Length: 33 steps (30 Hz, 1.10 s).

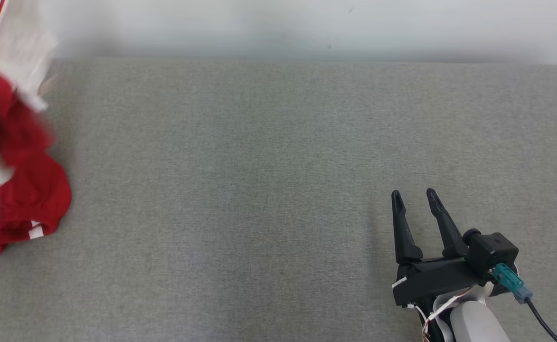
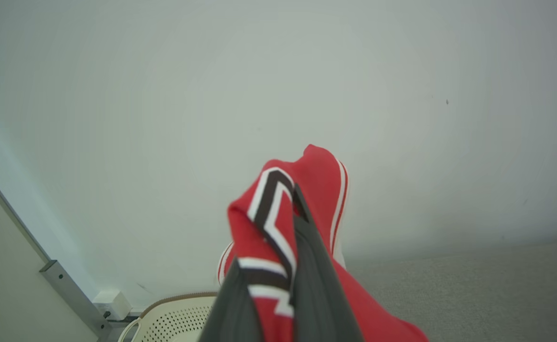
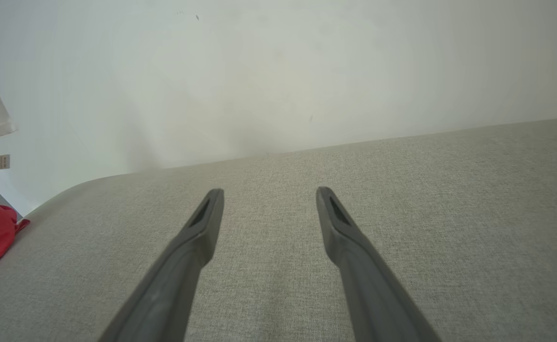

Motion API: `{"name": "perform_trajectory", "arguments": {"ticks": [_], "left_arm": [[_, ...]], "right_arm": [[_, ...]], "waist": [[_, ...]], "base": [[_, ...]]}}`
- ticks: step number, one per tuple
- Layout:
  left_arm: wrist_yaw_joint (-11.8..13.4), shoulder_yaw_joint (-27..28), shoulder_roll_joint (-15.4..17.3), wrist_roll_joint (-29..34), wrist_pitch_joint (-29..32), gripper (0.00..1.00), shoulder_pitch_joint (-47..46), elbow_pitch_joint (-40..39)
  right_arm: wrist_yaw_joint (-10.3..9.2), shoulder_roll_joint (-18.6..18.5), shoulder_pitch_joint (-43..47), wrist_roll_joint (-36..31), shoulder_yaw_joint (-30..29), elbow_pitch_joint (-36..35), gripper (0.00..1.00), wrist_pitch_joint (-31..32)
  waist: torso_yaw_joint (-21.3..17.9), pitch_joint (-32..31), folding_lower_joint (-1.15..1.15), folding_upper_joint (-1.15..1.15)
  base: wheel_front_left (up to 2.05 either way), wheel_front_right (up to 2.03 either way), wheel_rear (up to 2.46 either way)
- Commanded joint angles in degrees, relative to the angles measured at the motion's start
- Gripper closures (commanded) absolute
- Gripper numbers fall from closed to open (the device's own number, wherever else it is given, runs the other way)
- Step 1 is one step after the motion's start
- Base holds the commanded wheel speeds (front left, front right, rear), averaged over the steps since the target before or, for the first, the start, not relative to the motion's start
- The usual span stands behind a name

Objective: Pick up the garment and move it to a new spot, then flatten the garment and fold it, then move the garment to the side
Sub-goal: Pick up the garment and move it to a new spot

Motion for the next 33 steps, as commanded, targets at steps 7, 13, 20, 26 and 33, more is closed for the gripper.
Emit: {"name": "perform_trajectory", "arguments": {"ticks": [7, 13, 20, 26, 33], "left_arm": [[-0.4, -2.9, -1.8, 0.0, 3.8, 1.0, -1.8, -13.2], [0.2, -5.3, -4.0, -0.4, 7.0, 1.0, 0.2, -22.6], [0.2, -10.1, -7.8, -0.9, 9.2, 1.0, 2.8, -29.1], [0.6, -13.3, -11.3, -1.8, 8.3, 1.0, 5.6, -30.7], [0.7, -18.2, -15.6, -2.4, 5.2, 1.0, 11.7, -29.5]], "right_arm": [[0.04, -0.1, 0.6, 1.2, -0.7, 0.2, 0.0, -0.6], [0.04, -0.1, 0.6, 1.7, -1.3, 0.5, 0.0, -0.9], [0.04, -0.1, 0.2, 2.0, -1.8, 0.8, 0.0, -1.0], [0.04, -0.1, 0.0, 2.3, -1.5, 0.6, 0.0, -1.0], [0.04, -0.1, 0.0, 1.6, -2.0, 0.4, 0.0, -1.0]], "waist": [[-4.0, -0.2, 0.01, 0.0], [-8.2, -0.3, 0.01, 0.0], [-12.1, -0.1, 0.01, 0.0], [-13.6, 0.5, 0.01, 0.0], [-14.0, 1.0, 0.01, 0.0]], "base": [[0.0, 0.0, 0.0], [0.0, 0.0, 0.0], [0.0, 0.0, 0.0], [0.0, 0.0, 0.0], [0.0, 0.0, 0.0]]}}
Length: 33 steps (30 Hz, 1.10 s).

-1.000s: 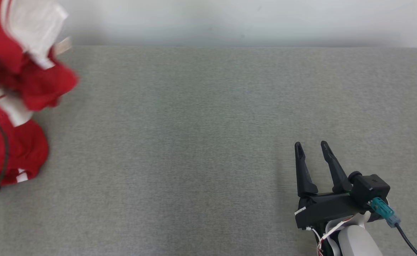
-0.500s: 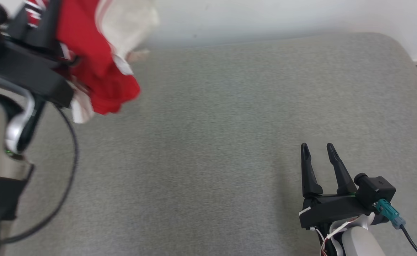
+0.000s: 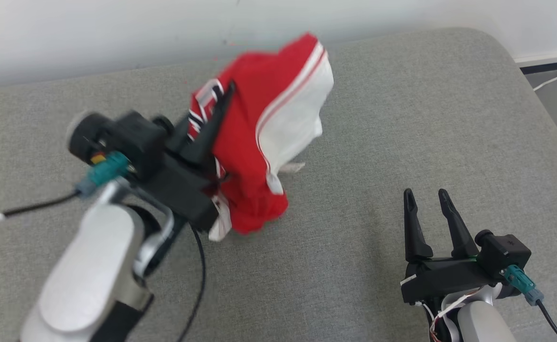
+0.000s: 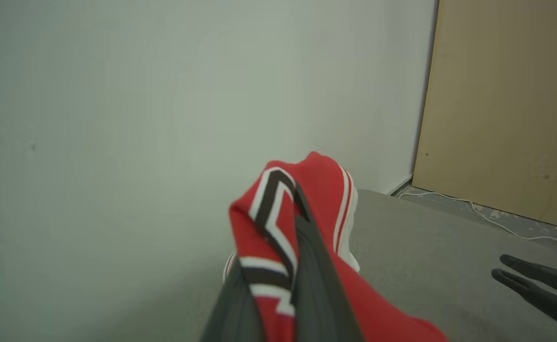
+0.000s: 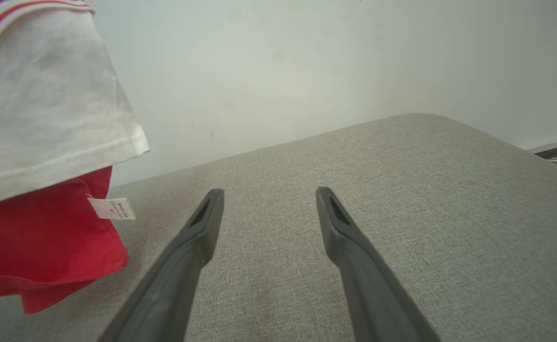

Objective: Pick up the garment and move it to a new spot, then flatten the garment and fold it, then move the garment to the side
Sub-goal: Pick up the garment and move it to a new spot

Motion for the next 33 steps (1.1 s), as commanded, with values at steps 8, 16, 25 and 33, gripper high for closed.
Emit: {"name": "perform_trajectory", "arguments": {"ticks": [8, 16, 25, 33], "left_arm": [[-1.6, -7.4, -5.9, -1.8, -5.0, 1.0, 6.7, 7.8], [-3.1, -13.4, -9.1, -3.0, -9.7, 1.0, 10.0, 19.5], [-3.1, -15.8, -10.7, -5.0, -14.1, 0.0, 10.5, 23.2], [-1.4, -13.1, -6.9, -4.3, -12.2, 0.0, 6.8, 17.0]], "right_arm": [[0.04, -0.1, 0.2, -1.2, 0.0, -0.5, 0.0, -0.1], [0.04, -0.1, 0.4, -1.7, 0.6, -0.9, 0.0, 0.4], [0.04, -0.1, 2.4, -2.5, -0.3, -1.1, 0.0, 1.3], [0.04, -0.1, 3.9, -2.9, -0.1, -2.6, 0.0, 2.6]], "waist": [[1.4, 0.0, -0.01, 0.0], [2.3, -0.3, -0.01, 0.0], [4.1, -3.4, -0.01, 0.0], [5.0, -5.2, -0.01, 0.0]], "base": [[0.0, 0.0, 0.0], [0.0, 0.0, 0.0], [0.0, 0.0, 0.0], [0.0, 0.0, 0.0]]}}
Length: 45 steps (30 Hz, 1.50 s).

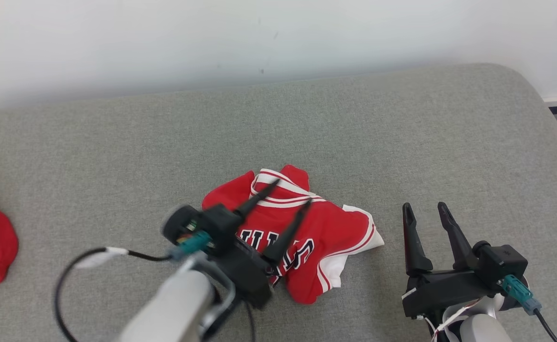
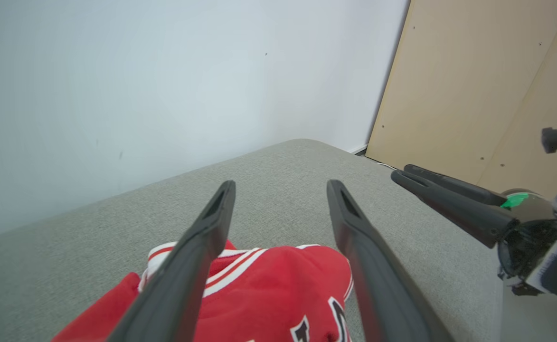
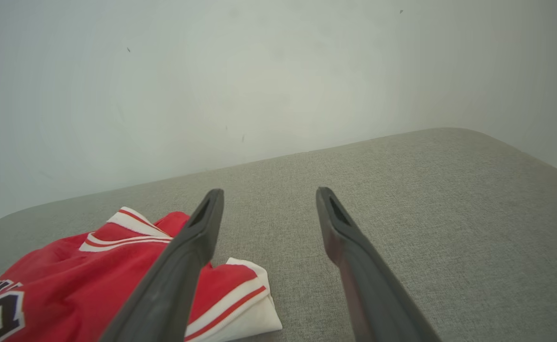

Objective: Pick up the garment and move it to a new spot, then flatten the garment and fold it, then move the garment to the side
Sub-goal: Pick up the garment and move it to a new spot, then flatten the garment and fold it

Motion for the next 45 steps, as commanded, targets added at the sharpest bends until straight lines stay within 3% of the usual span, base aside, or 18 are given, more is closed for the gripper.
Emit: {"name": "perform_trajectory", "arguments": {"ticks": [1, 4, 12, 16, 21, 28, 34, 45], "left_arm": [[0.4, 1.4, 2.8, 0.1, 1.1, 0.0, -1.6, -0.7], [0.3, 3.3, 4.2, -1.7, 1.8, 0.0, -2.0, -1.3], [-0.4, 10.8, 11.8, -8.4, 4.8, 0.0, -0.6, -0.6], [-0.2, 12.9, 13.7, -10.5, 5.4, 0.0, 0.7, 0.0], [-0.9, 12.8, 12.3, -13.3, 5.8, 0.0, 2.3, 1.7], [-0.5, 9.9, 8.9, -11.3, 3.7, 0.0, 0.0, 7.7], [-1.7, 8.4, 5.8, -12.3, 2.5, 0.0, -2.3, 13.8], [-2.9, 3.7, 3.3, -14.0, 4.6, 0.0, -6.9, 25.3]], "right_arm": [[0.04, -0.1, 0.9, -0.2, 0.3, -0.3, 0.0, 0.4], [0.04, -0.1, 1.0, -0.1, 0.5, -0.5, 0.0, 0.3], [0.04, -0.1, 1.3, 0.2, 0.3, -0.7, 0.0, 0.3], [0.04, -0.1, 0.4, 0.5, 0.6, -0.8, 0.0, 0.2], [0.04, -0.1, 0.2, 1.2, 1.0, -0.4, 0.0, -0.2], [0.04, -0.1, -0.2, 1.0, 0.7, 0.2, 0.0, -0.6], [0.04, -0.1, -0.8, 0.1, -0.1, 0.3, 0.0, -0.1], [0.04, -0.1, -1.0, 1.1, 1.6, 0.5, 0.0, 0.0]], "waist": [[0.2, -0.4, 0.01, 0.0], [0.1, -0.5, 0.01, 0.0], [-0.2, -0.4, 0.01, 0.0], [-0.4, 0.4, 0.01, 0.0], [-0.4, 1.2, 0.01, 0.0], [-0.1, 2.4, 0.01, 0.0], [0.1, 2.0, 0.01, 0.0], [-1.6, 2.0, 0.01, 0.0]], "base": [[0.0, 0.0, 0.0], [0.0, 0.0, 0.0], [0.0, 0.0, 0.0], [0.0, 0.0, 0.0], [0.0, 0.0, 0.0], [0.0, 0.0, 0.0], [0.0, 0.0, 0.0], [0.0, 0.0, 0.0]]}}
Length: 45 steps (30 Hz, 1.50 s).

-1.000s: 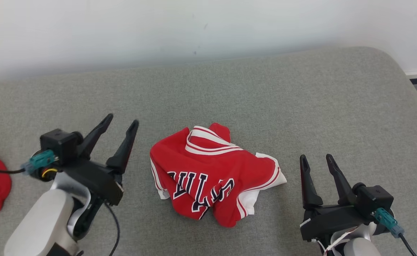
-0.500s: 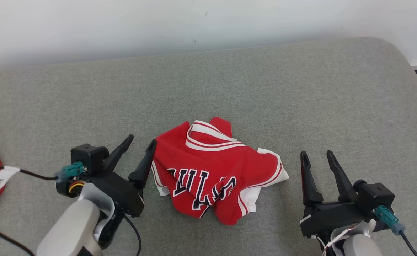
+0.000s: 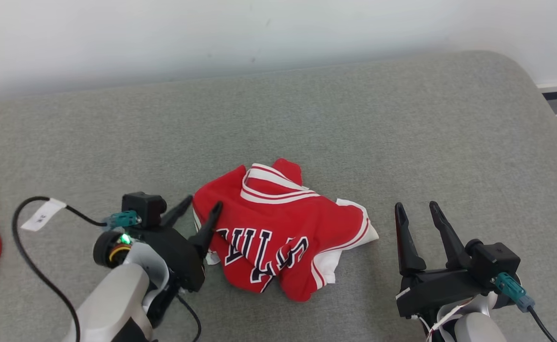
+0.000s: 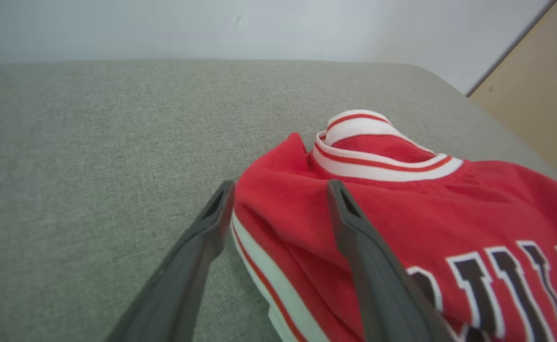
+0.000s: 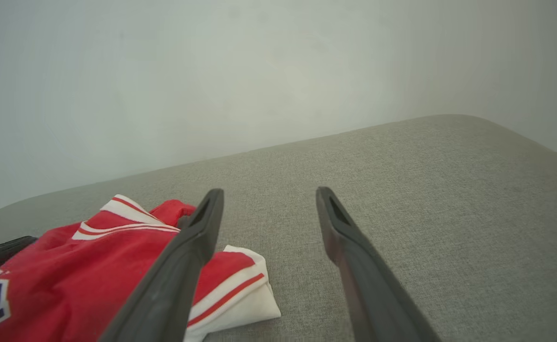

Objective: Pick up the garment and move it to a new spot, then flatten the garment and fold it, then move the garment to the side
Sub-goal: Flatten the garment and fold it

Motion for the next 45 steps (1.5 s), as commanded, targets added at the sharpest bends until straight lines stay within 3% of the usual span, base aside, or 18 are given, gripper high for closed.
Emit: {"name": "perform_trajectory", "arguments": {"ticks": [1, 3, 4, 5, 22, 27, 35, 45], "left_arm": [[-0.4, -0.6, -0.5, -1.2, 0.7, 0.0, -0.6, 1.3], [-0.3, -1.2, -0.7, -2.0, 1.4, 0.0, -0.9, 2.1], [-0.3, -1.7, -1.0, -3.2, 2.0, 0.69, -1.1, 2.5], [-0.3, -2.1, -1.1, -3.6, 1.9, 1.0, -1.3, 2.6], [-0.2, -4.6, 0.4, -3.7, -8.6, 1.0, -6.7, 6.1], [4.0, -0.9, 2.3, -1.3, -9.9, 1.0, -5.3, -1.8], [10.5, 4.7, 5.5, -0.3, -9.9, 1.0, 11.3, -19.3], [14.2, 5.3, 5.2, -2.0, -9.9, 1.0, 28.3, -29.7]], "right_arm": [[0.04, -0.1, -0.4, 0.4, 0.2, 0.2, 0.0, -0.3], [0.04, -0.1, -0.3, 0.5, 0.1, 0.3, 0.0, -0.3], [0.04, -0.1, -0.3, 0.6, 0.1, 0.3, 0.0, -0.4], [0.04, -0.1, -0.2, 0.5, 0.0, 0.3, 0.0, -0.4], [0.04, -0.1, 1.8, -0.3, -1.0, 0.5, 0.0, -0.2], [0.04, -0.1, 3.4, -0.2, -2.2, 0.3, 0.0, -0.3], [0.04, -0.1, 4.6, -0.2, -2.6, -0.3, 0.0, 0.1], [0.05, -0.1, 5.2, -1.0, -2.9, -1.5, 0.0, 1.1]], "waist": [[-0.7, 0.2, 0.0, 0.0], [-0.9, 0.3, 0.0, 0.0], [-1.1, 0.4, 0.0, 0.0], [-1.2, 0.4, 0.0, 0.0], [2.7, -2.8, 0.0, 0.0], [5.5, -4.5, 0.0, 0.0], [8.7, -5.0, 0.0, 0.0], [10.9, -5.0, 0.0, 0.0]], "base": [[0.0, 0.0, 0.0], [0.0, 0.0, 0.0], [0.0, 0.0, 0.0], [0.0, 0.0, 0.0], [0.0, 0.0, 0.0], [0.0, 0.0, 0.0], [0.0, 0.0, 0.0], [0.0, 0.0, 0.0]]}}
